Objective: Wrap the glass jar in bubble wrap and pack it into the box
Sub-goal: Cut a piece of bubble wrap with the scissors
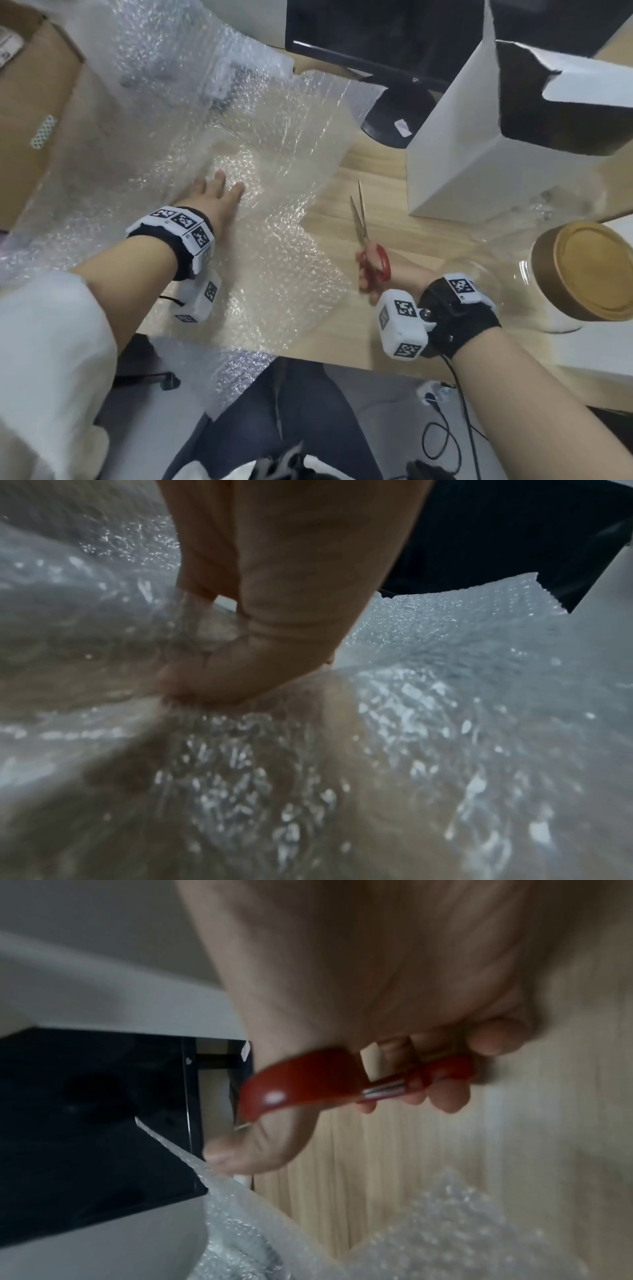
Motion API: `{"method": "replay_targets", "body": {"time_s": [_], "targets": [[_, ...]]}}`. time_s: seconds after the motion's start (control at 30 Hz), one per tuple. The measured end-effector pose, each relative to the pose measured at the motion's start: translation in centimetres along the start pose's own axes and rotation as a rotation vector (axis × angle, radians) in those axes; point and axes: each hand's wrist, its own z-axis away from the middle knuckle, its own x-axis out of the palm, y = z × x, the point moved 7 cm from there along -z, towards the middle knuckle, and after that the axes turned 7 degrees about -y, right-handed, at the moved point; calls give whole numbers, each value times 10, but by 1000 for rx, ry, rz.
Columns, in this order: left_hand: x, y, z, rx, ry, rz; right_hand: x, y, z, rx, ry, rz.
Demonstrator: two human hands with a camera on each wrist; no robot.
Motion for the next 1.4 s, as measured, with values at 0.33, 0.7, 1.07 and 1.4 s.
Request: {"method": "replay_targets", "body": {"time_s": [0.33,0.7,1.07,1.4], "targets": [[2,53,36,71,265,67,11,-28,-11,-117,157,214],[41,122,58,258,-87,923,25,-28,-18,-170,64,148],[35,110,60,256,105,857,17,-20,-1,-130,3,80],[17,123,71,365,219,751,10,-25,13,103,-163,553]]}}
